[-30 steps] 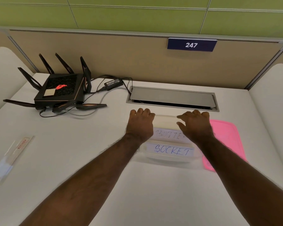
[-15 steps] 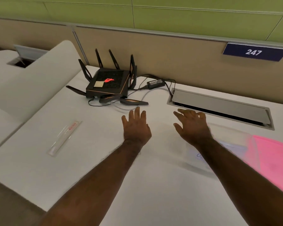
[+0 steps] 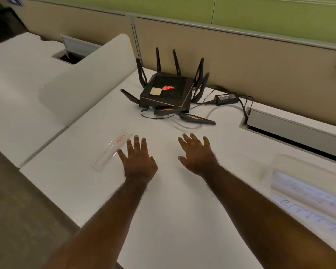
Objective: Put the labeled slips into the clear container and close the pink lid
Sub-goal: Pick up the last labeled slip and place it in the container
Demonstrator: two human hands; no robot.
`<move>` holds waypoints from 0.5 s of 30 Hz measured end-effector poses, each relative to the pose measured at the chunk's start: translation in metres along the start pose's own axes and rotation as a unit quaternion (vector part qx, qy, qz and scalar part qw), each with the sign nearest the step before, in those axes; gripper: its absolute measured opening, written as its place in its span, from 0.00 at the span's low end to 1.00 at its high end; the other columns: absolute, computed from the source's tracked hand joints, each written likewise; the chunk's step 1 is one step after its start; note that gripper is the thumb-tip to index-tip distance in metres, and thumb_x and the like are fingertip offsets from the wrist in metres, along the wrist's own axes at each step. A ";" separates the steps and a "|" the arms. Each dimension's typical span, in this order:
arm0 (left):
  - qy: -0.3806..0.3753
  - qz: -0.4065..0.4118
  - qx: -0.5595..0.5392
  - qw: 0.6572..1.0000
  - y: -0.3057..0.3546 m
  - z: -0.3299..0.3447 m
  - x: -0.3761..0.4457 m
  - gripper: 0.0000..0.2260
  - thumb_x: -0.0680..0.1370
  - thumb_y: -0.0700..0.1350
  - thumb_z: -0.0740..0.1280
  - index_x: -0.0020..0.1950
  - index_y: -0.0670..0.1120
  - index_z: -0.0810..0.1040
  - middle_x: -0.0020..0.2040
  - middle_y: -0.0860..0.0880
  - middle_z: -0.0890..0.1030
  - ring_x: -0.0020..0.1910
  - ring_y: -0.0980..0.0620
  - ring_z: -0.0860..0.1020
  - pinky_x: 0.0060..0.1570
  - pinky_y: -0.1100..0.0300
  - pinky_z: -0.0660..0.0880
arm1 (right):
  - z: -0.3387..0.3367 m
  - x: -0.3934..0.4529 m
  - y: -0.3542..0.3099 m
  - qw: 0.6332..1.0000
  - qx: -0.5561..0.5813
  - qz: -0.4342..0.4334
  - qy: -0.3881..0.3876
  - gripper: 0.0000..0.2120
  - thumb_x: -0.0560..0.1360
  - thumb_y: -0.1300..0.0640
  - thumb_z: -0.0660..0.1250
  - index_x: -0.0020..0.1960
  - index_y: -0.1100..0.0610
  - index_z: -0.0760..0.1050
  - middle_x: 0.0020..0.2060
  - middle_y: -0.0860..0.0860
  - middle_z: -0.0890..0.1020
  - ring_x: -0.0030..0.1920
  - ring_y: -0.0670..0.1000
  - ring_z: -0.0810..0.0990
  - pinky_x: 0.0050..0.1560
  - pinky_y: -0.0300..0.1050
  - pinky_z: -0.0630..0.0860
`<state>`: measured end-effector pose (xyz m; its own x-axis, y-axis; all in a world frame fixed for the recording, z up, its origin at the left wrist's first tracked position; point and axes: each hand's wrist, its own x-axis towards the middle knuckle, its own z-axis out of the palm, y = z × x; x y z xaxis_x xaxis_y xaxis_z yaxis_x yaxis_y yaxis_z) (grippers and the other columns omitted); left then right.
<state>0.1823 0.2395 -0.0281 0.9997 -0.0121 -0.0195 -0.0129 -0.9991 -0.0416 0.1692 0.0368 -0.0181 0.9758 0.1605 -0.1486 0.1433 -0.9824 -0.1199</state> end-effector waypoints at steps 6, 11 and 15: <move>-0.011 -0.061 0.006 0.998 -0.068 0.016 -0.001 0.34 0.76 0.54 0.59 0.79 0.45 0.54 0.80 0.43 0.52 0.78 0.40 0.51 0.71 0.31 0.49 | 0.020 0.048 -0.062 0.998 -0.005 -0.065 -0.017 0.34 0.79 0.41 0.53 0.79 0.50 0.44 0.79 0.49 0.47 0.78 0.53 0.45 0.74 0.64 0.43; -0.018 -0.095 0.014 0.995 -0.112 0.021 0.000 0.35 0.75 0.53 0.62 0.78 0.43 0.56 0.79 0.43 0.55 0.78 0.38 0.53 0.70 0.30 0.51 | 0.031 0.082 -0.112 0.993 -0.008 -0.114 -0.032 0.35 0.78 0.40 0.55 0.79 0.50 0.42 0.79 0.49 0.45 0.78 0.53 0.44 0.74 0.65 0.43; -0.022 -0.097 0.022 0.995 -0.135 0.025 0.002 0.33 0.76 0.51 0.63 0.78 0.42 0.58 0.78 0.42 0.59 0.77 0.37 0.55 0.69 0.29 0.52 | 0.035 0.101 -0.145 0.989 -0.004 -0.142 -0.045 0.36 0.78 0.41 0.56 0.79 0.50 0.41 0.79 0.50 0.44 0.78 0.54 0.44 0.75 0.64 0.45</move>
<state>0.1856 0.3756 -0.0472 0.9815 0.1845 -0.0503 0.1794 -0.9795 -0.0918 0.2409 0.1988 -0.0501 0.8771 0.4382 -0.1969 0.4119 -0.8969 -0.1611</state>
